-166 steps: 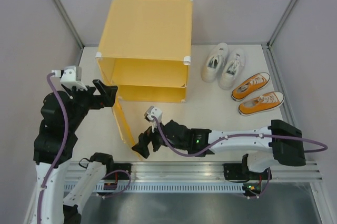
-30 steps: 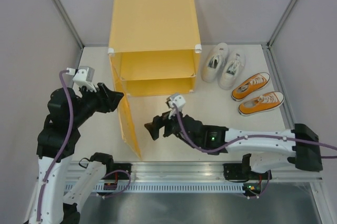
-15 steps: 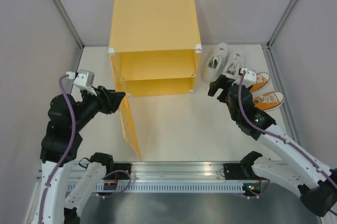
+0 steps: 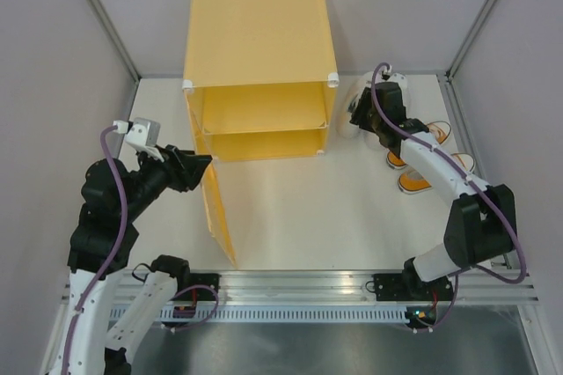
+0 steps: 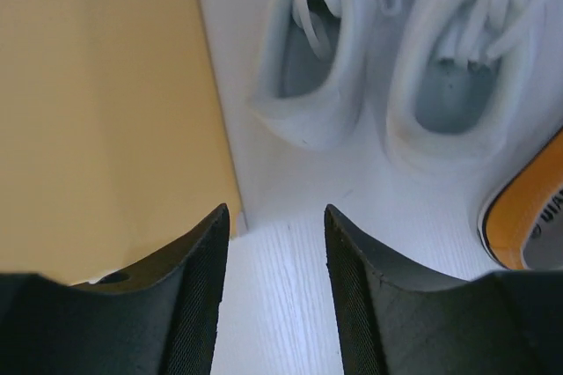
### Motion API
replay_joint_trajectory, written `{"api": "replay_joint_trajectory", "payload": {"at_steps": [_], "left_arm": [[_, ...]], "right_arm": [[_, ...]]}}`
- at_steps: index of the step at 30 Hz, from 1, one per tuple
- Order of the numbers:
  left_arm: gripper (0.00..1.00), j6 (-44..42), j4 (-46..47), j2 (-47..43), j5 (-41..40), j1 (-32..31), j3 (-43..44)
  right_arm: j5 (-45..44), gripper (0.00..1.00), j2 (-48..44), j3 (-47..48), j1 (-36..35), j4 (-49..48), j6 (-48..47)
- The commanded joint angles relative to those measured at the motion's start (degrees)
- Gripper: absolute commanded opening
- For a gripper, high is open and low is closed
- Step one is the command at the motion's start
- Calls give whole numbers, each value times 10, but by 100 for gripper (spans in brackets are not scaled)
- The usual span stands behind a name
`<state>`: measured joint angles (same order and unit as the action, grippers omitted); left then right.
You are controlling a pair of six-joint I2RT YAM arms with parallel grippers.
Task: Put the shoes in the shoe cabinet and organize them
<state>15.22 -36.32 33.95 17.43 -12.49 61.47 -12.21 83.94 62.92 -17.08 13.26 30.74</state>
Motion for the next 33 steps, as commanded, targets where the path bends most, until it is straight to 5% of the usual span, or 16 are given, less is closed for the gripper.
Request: {"api": "replay_joint_trajectory", "payload": {"at_steps": [1, 9, 33], "left_arm": [[56, -34, -44, -4, -20, -14, -14], [58, -41, -46, -5, -49, -42, -15], [61, -56, -60, -13, -129, -114, -12]], "right_arm": [[11, 53, 52, 85, 6, -7, 1], [-15, 66, 141, 147, 24, 19, 72], [-19, 62, 295, 248, 57, 51, 72]]}}
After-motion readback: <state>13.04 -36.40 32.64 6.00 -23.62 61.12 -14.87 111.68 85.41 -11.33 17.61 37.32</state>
